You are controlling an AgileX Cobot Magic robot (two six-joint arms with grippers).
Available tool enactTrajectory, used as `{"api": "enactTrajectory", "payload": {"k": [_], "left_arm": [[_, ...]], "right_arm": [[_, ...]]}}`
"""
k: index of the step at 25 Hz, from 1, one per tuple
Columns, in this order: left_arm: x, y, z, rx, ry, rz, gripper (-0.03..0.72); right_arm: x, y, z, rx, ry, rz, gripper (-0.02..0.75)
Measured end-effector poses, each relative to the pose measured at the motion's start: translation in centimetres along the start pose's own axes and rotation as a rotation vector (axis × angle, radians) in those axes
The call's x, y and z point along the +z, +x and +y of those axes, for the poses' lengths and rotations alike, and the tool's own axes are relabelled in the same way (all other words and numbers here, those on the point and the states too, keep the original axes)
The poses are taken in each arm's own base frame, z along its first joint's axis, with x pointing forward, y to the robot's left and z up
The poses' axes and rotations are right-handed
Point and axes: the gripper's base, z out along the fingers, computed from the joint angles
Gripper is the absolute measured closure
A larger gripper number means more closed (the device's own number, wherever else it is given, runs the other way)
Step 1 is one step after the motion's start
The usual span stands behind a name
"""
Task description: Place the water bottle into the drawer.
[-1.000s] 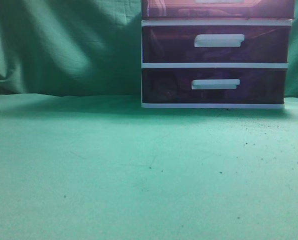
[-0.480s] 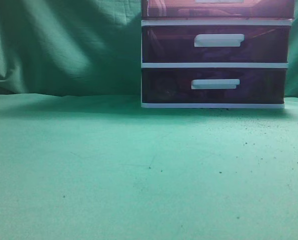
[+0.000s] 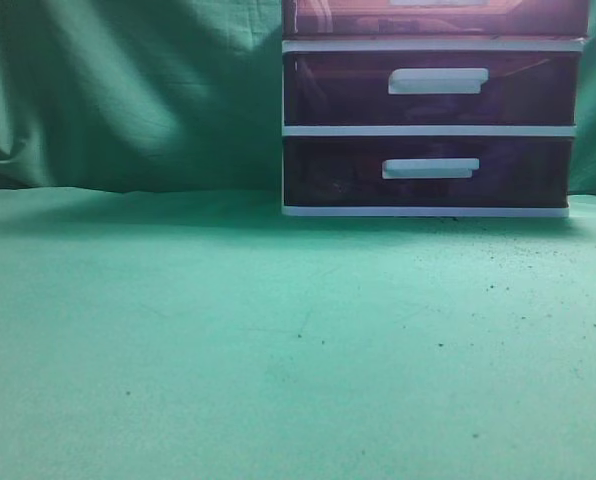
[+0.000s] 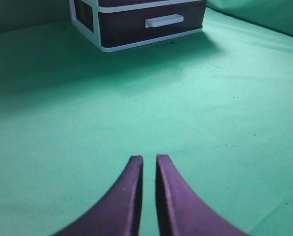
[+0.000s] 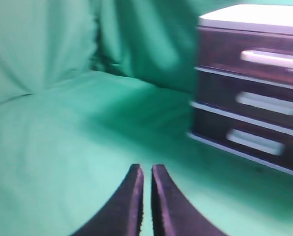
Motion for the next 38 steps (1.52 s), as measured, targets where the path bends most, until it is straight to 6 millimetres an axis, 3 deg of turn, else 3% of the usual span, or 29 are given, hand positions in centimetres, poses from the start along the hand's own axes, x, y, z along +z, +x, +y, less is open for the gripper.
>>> {"api": "enactTrajectory", "payload": {"k": [4,10,14,21,38], "left_arm": [[0.0,0.0,0.0,0.000,0.000,0.000,0.631],[0.0,0.0,0.0,0.000,0.000,0.000,0.631],[0.0,0.0,0.0,0.000,0.000,-0.001,0.631],[0.0,0.0,0.0,0.000,0.000,-0.001,0.631],[0.0,0.0,0.0,0.000,0.000,-0.001,0.631]], "right_arm": [[-1.9,1.9,-1.4,0.012,0.202,-0.018,0.691],[-3.3,7.2,-2.3,0.055,0.497,-0.092,0.691],[-3.1,9.2,-3.0,0.082,0.625,-0.050,0.691],[-1.8,14.3,-3.8,0.131,0.692,0.100,0.691],[-1.7,14.7,-3.8,0.142,0.689,0.112,0.691]]}}
